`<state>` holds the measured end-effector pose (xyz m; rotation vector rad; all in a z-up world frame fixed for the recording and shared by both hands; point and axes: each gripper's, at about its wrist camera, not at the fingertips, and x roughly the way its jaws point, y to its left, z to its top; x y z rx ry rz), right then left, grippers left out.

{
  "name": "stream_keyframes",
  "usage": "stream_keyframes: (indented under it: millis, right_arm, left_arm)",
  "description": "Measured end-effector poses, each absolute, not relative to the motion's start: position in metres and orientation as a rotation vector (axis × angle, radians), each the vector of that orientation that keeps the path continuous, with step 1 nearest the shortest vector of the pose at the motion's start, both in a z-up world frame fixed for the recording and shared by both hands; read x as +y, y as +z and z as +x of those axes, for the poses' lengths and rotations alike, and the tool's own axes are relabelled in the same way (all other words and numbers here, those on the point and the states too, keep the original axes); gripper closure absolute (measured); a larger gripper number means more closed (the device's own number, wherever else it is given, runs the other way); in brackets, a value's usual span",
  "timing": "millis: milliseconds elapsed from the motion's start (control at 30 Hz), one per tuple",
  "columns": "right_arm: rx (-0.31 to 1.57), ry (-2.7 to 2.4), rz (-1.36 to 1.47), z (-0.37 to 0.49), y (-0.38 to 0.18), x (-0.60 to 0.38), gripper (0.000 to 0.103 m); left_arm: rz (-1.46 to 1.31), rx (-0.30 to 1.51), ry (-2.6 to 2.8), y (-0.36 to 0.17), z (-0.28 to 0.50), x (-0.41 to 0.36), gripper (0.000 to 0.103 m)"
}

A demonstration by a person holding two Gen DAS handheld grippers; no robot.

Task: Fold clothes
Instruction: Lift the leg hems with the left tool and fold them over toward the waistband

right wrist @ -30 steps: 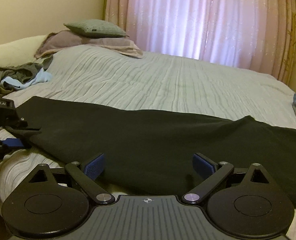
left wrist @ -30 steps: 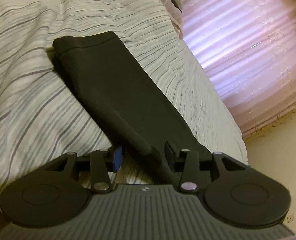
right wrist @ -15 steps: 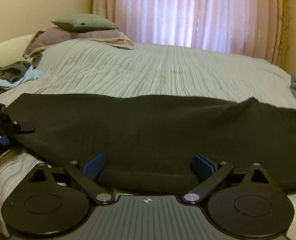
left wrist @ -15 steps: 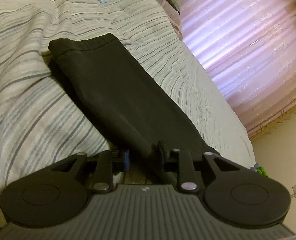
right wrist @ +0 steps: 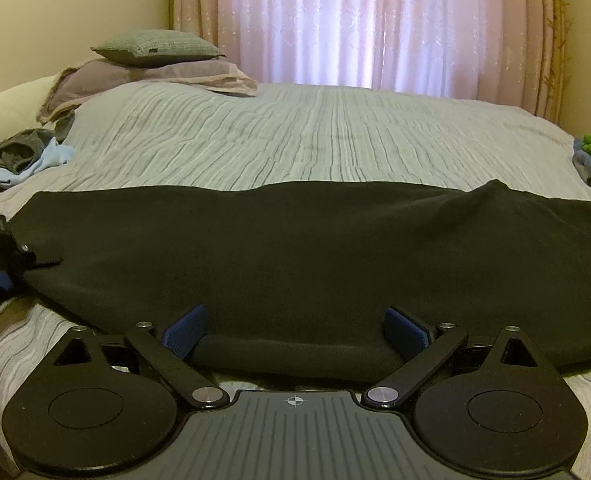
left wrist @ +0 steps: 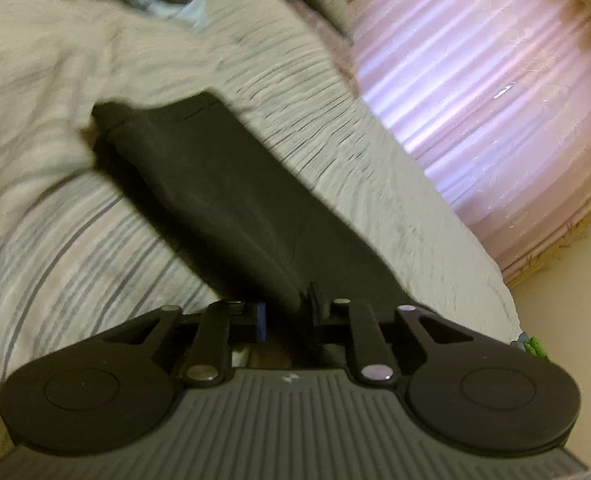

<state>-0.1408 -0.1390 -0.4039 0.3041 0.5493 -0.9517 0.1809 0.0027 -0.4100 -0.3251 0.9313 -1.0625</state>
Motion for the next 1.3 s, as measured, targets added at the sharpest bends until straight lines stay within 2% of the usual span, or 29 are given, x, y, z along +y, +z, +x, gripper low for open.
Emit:
stream_keyframes:
  millis: [67, 367, 433, 567, 700, 867, 1000, 1067, 1133, 1300]
  right_arm:
    - [0.555, -0.952, 0.301, -0.139, -0.405, -0.139, 0.006]
    - [0.554, -0.952, 0.296, -0.145, -0.408, -0.14, 0.006]
    - [0.561, -0.942, 0.292, -0.144, -0.411, -0.141, 0.002]
    - [0.559, -0.927, 0.305, -0.147, -0.415, -0.145, 0.001]
    - [0.527, -0.893, 0.352, -0.158, -0.412, -0.148, 0.001]
    - [0.382, -0.859, 0.517, -0.203, -0.392, -0.158, 0.001]
    - [0.177, -0.983, 0.695, -0.285, -0.373, -0.169, 0.001]
    - [0.103, -1.066, 0.773, -0.322, -0.368, -0.176, 0.001]
    - [0.047, -1.121, 0.863, -0.356, -0.367, -0.185, 0.001]
    - [-0.071, -1.112, 1.001, -0.404, -0.365, -0.194, 0.001]
  left_arm:
    - [-0.268, 0.883, -1.075, -0.404, 0.174, -0.001, 0.09]
    - [-0.247, 0.884, -1.066, -0.406, 0.172, 0.0, 0.091]
    - [-0.233, 0.856, -1.079, -0.401, 0.169, -0.002, 0.092]
    - [-0.181, 0.763, -1.137, -0.38, 0.154, -0.004, 0.093]
    - [-0.101, 0.577, -1.266, -0.343, 0.124, -0.013, 0.094]
    - [0.035, 0.359, -1.523, -0.299, 0.064, -0.045, 0.094]
    - [0.357, 0.285, -1.741, -0.304, -0.009, -0.088, 0.092]
    - [0.549, 0.288, -1.795, -0.324, -0.045, -0.107, 0.084]
    - [0.674, 0.312, -1.788, -0.348, -0.067, -0.116, 0.081]
    - [0.607, 0.445, -1.757, -0.355, -0.057, -0.1, 0.077]
